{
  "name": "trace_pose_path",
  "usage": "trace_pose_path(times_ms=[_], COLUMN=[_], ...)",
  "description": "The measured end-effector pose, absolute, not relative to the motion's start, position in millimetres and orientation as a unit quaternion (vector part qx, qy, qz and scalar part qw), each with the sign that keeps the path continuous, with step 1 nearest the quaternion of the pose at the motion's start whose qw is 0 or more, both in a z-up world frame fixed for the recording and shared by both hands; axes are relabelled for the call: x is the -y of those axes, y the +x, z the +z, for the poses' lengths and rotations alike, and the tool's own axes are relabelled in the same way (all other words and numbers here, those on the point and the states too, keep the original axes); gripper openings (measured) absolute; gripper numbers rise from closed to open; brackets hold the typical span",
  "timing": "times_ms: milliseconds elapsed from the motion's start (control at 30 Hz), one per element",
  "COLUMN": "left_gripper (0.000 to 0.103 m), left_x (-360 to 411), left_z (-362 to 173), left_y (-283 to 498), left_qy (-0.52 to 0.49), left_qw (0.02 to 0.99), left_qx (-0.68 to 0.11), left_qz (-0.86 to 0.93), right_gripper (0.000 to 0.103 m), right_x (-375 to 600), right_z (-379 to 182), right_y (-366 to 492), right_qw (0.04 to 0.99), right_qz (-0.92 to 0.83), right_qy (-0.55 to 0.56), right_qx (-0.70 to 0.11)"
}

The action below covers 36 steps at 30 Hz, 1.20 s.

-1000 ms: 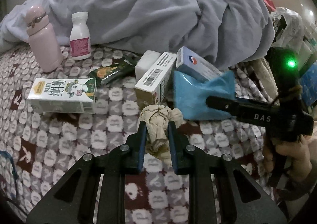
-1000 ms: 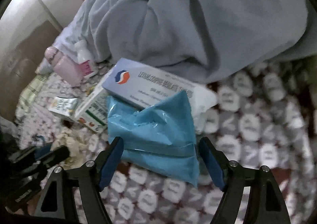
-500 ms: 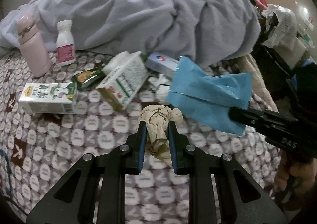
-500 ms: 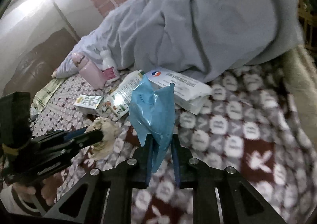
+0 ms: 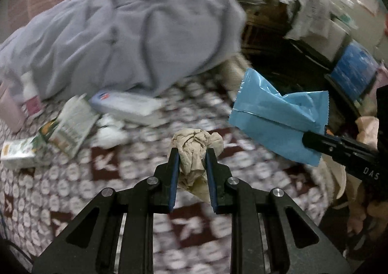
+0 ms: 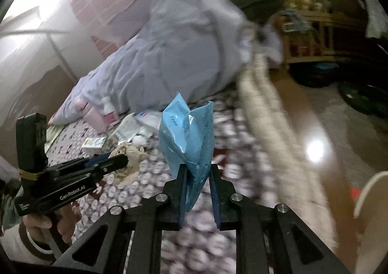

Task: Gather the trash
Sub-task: 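Carry the tissue and blue bag over the bucket and release both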

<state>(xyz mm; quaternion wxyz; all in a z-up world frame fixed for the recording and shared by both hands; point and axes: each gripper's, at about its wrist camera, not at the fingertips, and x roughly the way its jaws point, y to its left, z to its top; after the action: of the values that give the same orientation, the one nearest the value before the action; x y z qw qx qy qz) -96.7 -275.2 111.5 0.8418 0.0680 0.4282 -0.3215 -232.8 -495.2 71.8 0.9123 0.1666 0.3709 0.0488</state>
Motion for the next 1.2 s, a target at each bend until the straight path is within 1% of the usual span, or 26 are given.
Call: trace_pose_path(times_ms=[233, 467, 833, 1000, 1200], left_gripper=[0.019, 0.019, 0.019, 0.019, 0.019], left_x=[340.7, 408.2, 510.1, 545.1, 570.0], left_z=[123.1, 129.4, 119.7, 114.0, 105.2], left_y=[-126.8, -156.8, -212.5, -230.4, -241.3], left_qy=[0.089, 0.105, 0.134, 0.146, 0.159], left_qw=[0.823, 0.791, 0.735, 0.717, 0.707], left_qx=[-0.415, -0.412, -0.421, -0.426, -0.428], left_qz=[-0.378, -0.441, -0.514, -0.531, -0.539], right_gripper=[0.017, 0.017, 0.017, 0.017, 0.017], right_x=[554.2, 615.1, 691.3, 710.2, 723.8], right_z=[89.6, 92.8, 68.7, 55.3, 40.5], right_y=[-286.3, -345.0, -415.8, -428.3, -436.1], right_qw=[0.921, 0.918, 0.892, 0.879, 0.866], right_qz=[-0.015, -0.093, -0.204, -0.232, -0.250], right_qy=[0.183, 0.202, 0.222, 0.231, 0.243], right_qx=[-0.343, -0.329, -0.336, -0.346, -0.358])
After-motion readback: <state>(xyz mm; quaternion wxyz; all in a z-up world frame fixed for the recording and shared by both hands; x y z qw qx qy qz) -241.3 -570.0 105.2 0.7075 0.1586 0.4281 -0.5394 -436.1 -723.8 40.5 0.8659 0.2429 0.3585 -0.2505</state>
